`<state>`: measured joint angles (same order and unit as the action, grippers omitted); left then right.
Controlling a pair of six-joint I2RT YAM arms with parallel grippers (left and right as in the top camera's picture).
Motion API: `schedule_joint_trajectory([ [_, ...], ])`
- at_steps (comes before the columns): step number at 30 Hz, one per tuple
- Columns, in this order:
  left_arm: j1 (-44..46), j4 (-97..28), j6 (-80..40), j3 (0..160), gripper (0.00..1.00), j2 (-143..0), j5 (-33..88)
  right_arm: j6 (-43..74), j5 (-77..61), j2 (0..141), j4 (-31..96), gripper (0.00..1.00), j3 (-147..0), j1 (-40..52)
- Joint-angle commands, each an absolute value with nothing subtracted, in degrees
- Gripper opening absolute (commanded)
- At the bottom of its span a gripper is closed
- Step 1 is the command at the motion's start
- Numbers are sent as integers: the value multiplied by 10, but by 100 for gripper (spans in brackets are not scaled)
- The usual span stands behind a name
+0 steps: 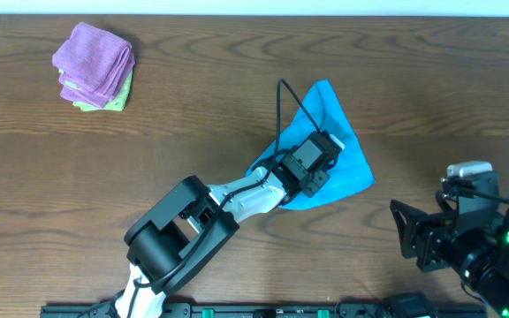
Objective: Fold the cloth
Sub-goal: 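Grasp the folded-over top corner of the cloth with the left gripper, then pull the cloth corner left to spread the cloth flat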
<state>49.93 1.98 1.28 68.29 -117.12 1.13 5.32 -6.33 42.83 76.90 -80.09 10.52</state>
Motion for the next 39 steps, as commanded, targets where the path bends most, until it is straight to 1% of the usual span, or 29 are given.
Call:
schedule_joint_trajectory([
  [1, 497, 22, 16, 692, 18, -1180, 11, 42, -58, 425, 770, 70, -808, 109],
  [3, 494, 18, 16, 692, 12, -1180, 11, 42, -58, 425, 770, 70, -808, 109],
  [6, 485, 13, 15, 692, 6, -1180, 11, 42, -58, 425, 772, 70, -808, 109],
  [14, 434, 14, 15, 699, 6, -1159, 6, 42, -58, 425, 776, 70, -808, 109],
  [22, 348, 9, 11, 703, 6, -1127, -99, 42, -58, 428, 776, 70, -808, 109],
  [29, 267, -10, -77, 703, 5, -1124, -109, 42, -58, 432, 776, 70, -807, 109],
  [37, 255, -36, -92, 703, 6, -1103, -111, 42, -58, 446, 771, 69, -798, 109],
  [38, 255, -39, -92, 703, 30, -1097, -111, 42, -58, 449, 771, 69, -798, 109],
  [39, 255, -44, -92, 703, 64, -1089, -111, 42, -58, 453, 771, 69, -798, 109],
])
